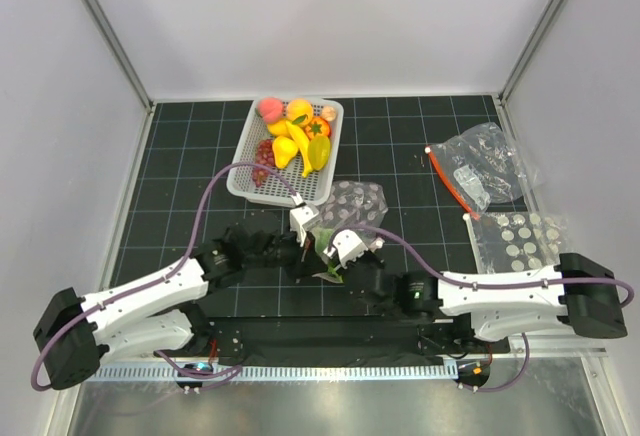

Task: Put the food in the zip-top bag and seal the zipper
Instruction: Adjust the fake vegetable in the zipper food storage bag.

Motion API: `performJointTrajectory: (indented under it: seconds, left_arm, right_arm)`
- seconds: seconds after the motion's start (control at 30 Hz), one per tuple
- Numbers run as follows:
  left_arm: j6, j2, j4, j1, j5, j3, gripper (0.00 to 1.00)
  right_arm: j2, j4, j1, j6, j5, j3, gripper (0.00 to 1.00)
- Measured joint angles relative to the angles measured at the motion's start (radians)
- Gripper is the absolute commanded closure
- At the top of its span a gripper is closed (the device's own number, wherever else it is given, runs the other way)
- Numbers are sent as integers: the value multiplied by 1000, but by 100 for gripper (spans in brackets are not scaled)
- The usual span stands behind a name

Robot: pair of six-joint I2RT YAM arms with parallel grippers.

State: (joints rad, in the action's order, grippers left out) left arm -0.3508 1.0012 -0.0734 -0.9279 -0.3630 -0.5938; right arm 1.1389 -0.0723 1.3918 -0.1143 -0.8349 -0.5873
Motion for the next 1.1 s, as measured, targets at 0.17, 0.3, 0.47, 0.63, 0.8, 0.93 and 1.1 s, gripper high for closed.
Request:
performJointTrajectory:
  seconds: [0.17, 0.3, 0.47, 0.63, 0.8, 0.93, 1.1]
  left_arm:
    - [-64, 0, -37, 0, -27, -64, 100]
    - [-125, 1, -79, 0, -55, -159, 100]
    - [-215, 16, -81, 0, -94, -326, 100]
    - [-296, 30, -63, 3, -98, -411, 100]
    - [-409, 68, 31, 11, -114, -414, 100]
    - [-511, 111, 154, 12, -139, -394, 100]
    - [-594, 130, 268, 12, -159, -369, 100]
  right_arm:
    - [-56, 52, -7, -2, 92, 46, 66]
    - [-139, 53, -13, -7, 141, 58, 64]
    - [-261, 5, -37, -34, 193, 2, 59]
    - [-323, -88, -48, -76, 254, -118, 59]
    - [-417, -124, -50, -118, 336, -128, 62]
    - [-485, -137, -50, -140, 385, -128, 74]
    - [-557, -170, -50, -153, 397, -133, 99]
